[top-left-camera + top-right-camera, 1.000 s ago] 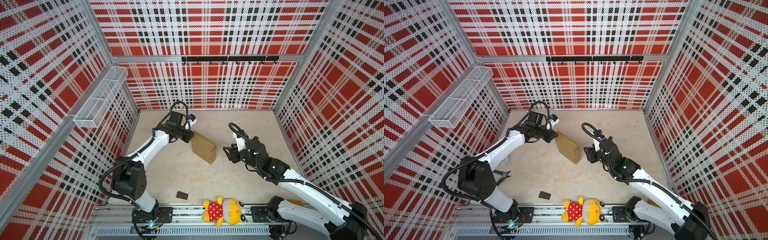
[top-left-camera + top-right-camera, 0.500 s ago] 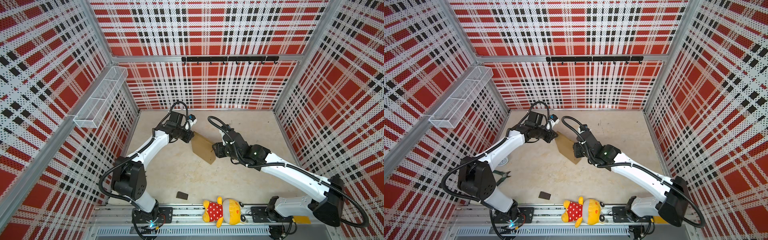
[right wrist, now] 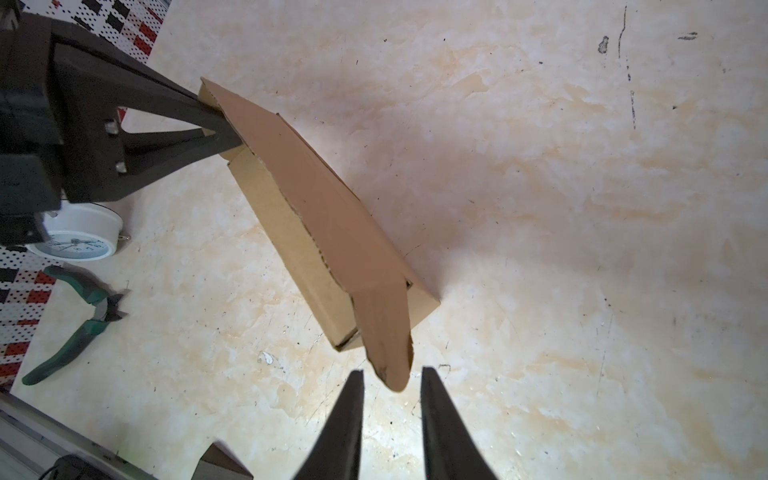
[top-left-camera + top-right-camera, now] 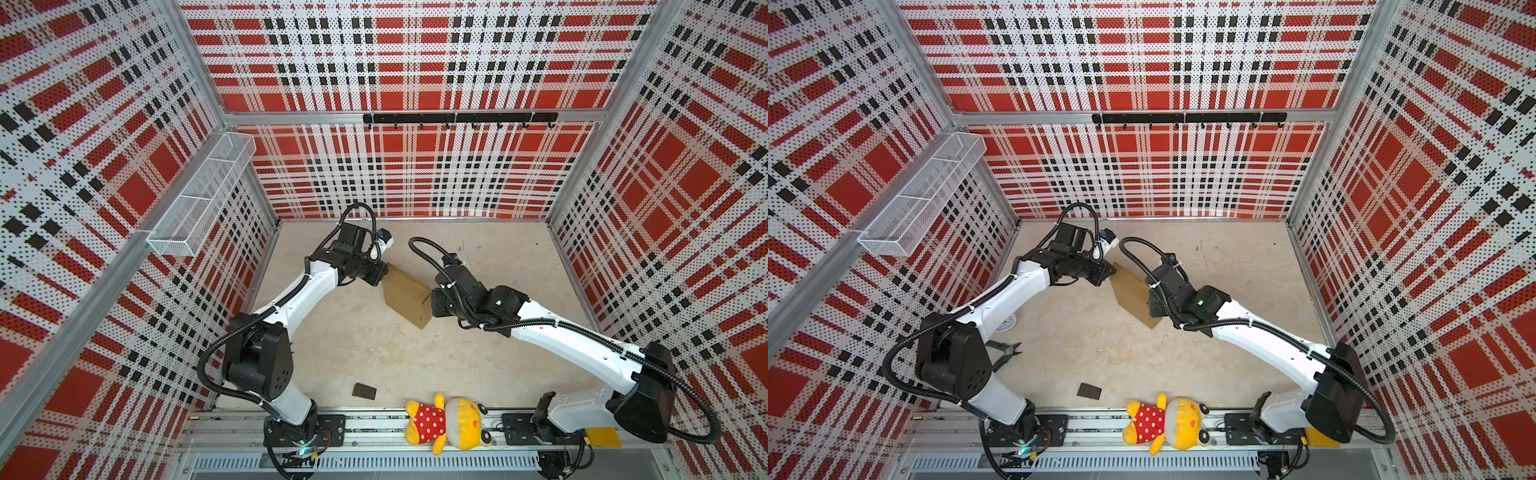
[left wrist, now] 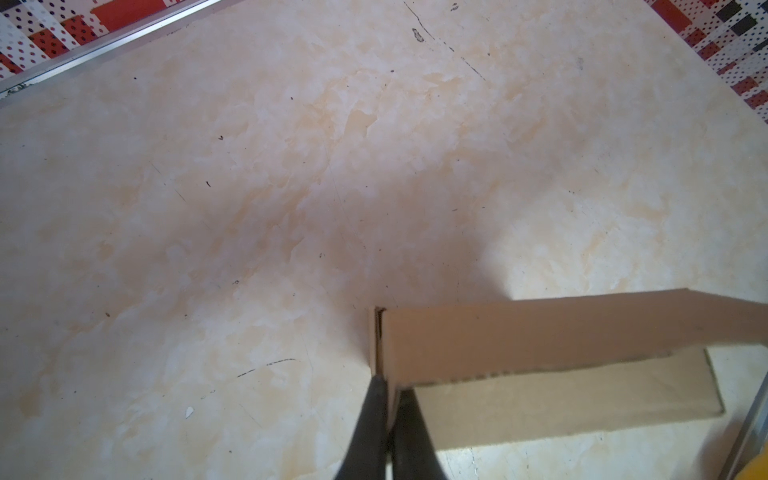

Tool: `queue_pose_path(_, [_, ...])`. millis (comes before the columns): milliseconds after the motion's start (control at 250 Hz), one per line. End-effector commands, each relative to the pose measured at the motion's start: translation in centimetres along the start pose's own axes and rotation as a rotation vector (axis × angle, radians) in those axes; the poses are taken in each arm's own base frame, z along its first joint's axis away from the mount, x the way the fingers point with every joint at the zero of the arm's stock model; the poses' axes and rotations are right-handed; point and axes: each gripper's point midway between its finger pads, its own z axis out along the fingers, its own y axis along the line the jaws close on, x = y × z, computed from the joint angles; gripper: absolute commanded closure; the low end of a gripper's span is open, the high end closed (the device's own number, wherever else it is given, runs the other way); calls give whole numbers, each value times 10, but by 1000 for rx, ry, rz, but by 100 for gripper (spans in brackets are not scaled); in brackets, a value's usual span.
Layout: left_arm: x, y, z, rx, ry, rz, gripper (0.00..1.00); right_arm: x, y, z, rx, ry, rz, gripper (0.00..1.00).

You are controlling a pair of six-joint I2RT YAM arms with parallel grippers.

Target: Fold the paper box

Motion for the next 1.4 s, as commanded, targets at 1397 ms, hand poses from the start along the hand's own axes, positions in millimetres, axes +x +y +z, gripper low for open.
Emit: queue_pose_path(1397, [12, -30, 17, 50, 65, -5, 91, -28, -1, 11, -117, -91, 330, 96])
